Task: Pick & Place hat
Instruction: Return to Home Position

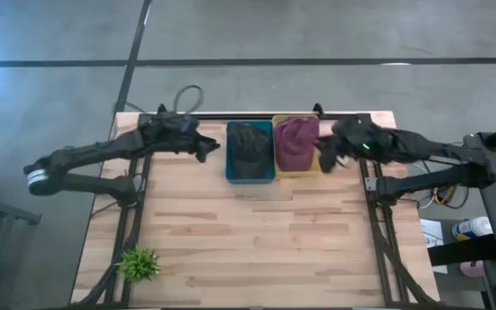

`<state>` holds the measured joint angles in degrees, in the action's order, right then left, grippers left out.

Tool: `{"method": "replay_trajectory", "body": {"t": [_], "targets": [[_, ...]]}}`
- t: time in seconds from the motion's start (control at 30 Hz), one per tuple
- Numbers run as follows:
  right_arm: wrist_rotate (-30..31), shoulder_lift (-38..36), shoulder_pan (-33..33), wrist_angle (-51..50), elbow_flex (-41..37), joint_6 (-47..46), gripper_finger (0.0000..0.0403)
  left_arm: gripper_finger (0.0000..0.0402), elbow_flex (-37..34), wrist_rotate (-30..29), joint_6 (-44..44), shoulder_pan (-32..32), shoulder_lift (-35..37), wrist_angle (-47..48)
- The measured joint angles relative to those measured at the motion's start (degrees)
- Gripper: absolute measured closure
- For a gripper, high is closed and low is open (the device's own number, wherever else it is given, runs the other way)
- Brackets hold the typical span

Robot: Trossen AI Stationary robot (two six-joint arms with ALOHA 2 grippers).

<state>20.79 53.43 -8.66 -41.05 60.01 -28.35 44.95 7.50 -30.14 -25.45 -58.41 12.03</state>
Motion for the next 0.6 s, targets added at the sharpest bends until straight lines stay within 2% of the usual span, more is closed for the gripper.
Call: {"method": "replay_trajectory", "body": {"t": [0.07, 0.17, 0.27, 0.37, 0.5, 0.6], "targets": [[-0.47, -3.85, 4.69, -0.33, -0.5, -1.75, 0.0298, 0.0239, -0.09, 0.41, -1.47, 0.65, 4.6, 0.09], [-0.28, -9.41, 10.9, 1.96, -1.12, -12.4, 0.0296, 0.0239, -0.11, 0.73, 1.66, 4.5, 10.69, -1.4], [-2.15, -13.1, 18.75, 8.61, -4.6, -5.43, 0.0292, 0.0239, -1.5, 0.94, 3.81, 10.58, 15.63, -2.23], [0.42, -15.9, 25.44, 17.38, -11.97, -3.9, 0.0289, 0.0239, -7.42, -1.12, 2.71, 18.52, 19.34, -10.0], [3.81, -19.53, 29.49, 31.07, -22.98, -1.34, 0.0286, 0.0239, -16.84, -6.74, 1.08, 26.67, 22.1, -25.64], [3.33, -22.83, 29.43, 36.39, -29.42, -0.09, 0.0284, 0.0239, -21.14, -8.51, 0.65, 27.04, 23.73, -28.8]]}}
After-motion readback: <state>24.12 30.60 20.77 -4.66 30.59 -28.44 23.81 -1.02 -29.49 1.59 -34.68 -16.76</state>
